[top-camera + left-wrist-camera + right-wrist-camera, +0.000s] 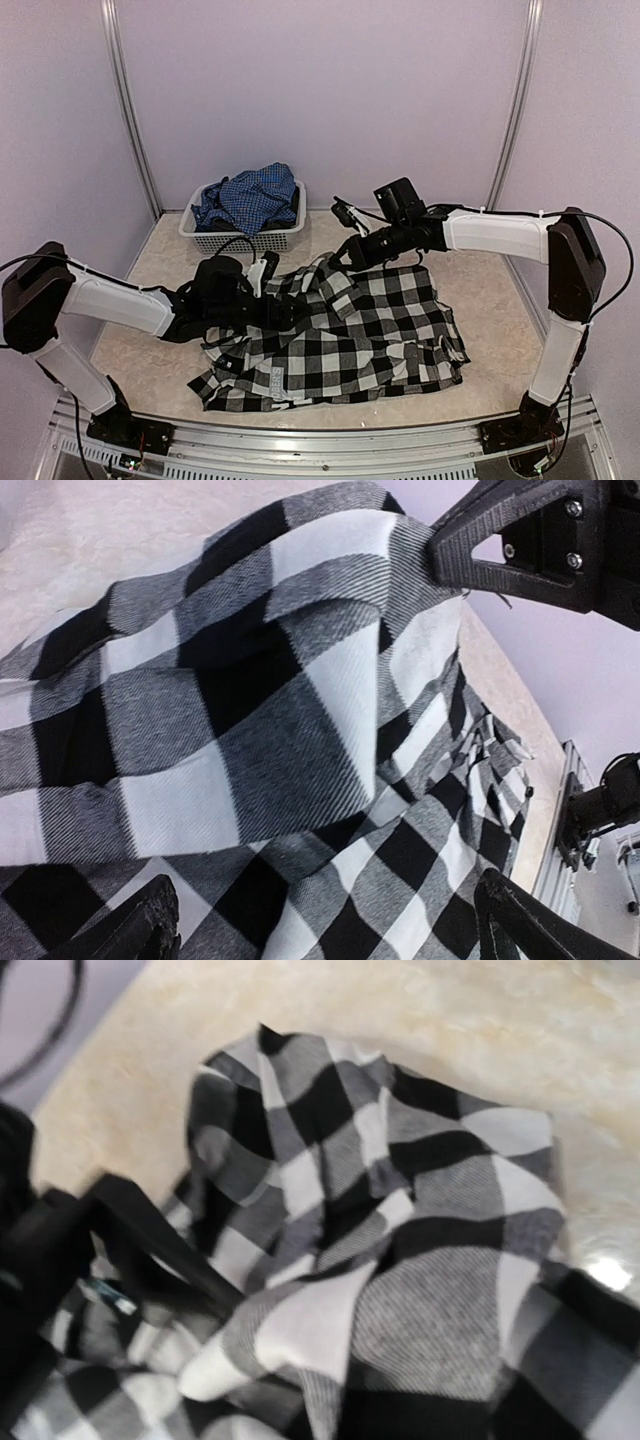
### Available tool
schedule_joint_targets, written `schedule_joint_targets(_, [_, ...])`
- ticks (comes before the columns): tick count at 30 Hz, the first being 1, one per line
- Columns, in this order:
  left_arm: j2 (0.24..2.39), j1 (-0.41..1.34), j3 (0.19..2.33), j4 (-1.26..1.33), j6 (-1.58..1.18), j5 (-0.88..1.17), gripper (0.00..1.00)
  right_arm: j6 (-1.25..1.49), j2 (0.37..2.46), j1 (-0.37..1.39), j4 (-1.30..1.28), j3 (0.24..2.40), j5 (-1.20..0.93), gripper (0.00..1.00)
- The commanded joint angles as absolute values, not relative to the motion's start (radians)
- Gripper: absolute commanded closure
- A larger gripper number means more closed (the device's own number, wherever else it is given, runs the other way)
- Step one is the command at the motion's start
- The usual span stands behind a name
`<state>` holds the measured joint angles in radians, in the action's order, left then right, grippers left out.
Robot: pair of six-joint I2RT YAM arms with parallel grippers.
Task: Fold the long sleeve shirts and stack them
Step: Pass from the right arm to the left
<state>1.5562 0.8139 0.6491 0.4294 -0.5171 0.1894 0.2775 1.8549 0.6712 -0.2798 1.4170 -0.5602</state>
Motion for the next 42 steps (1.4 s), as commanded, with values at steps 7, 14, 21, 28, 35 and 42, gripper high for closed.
schedule_joint_targets(7, [1.751,0.843,0.568,0.999,-0.745,0.335,0.04,0.569,1.851,0.662,-0.044,1.395,-0.704,1.00])
schedule_joint_targets(14, [1.844,0.851,0.600,1.157,-0.761,0.355,0.01,0.609,1.843,0.668,-0.012,1.377,-0.723,1.00])
schedule_joint_targets(21, [1.893,0.850,0.667,1.153,-0.744,0.345,0.02,0.622,1.831,0.682,-0.002,1.355,-0.728,1.00])
schedule_joint_targets(28, [1.934,0.851,0.726,1.136,-0.714,0.289,0.07,0.641,1.809,0.686,0.025,1.350,-0.734,1.00])
schedule_joint_targets(35, [1.960,0.850,0.739,1.193,-0.710,0.282,0.30,0.644,1.795,0.687,0.029,1.345,-0.734,1.00])
schedule_joint_targets(42, [1.962,0.824,0.710,1.318,-0.741,0.322,0.87,0.642,1.781,0.685,0.034,1.321,-0.728,1.00])
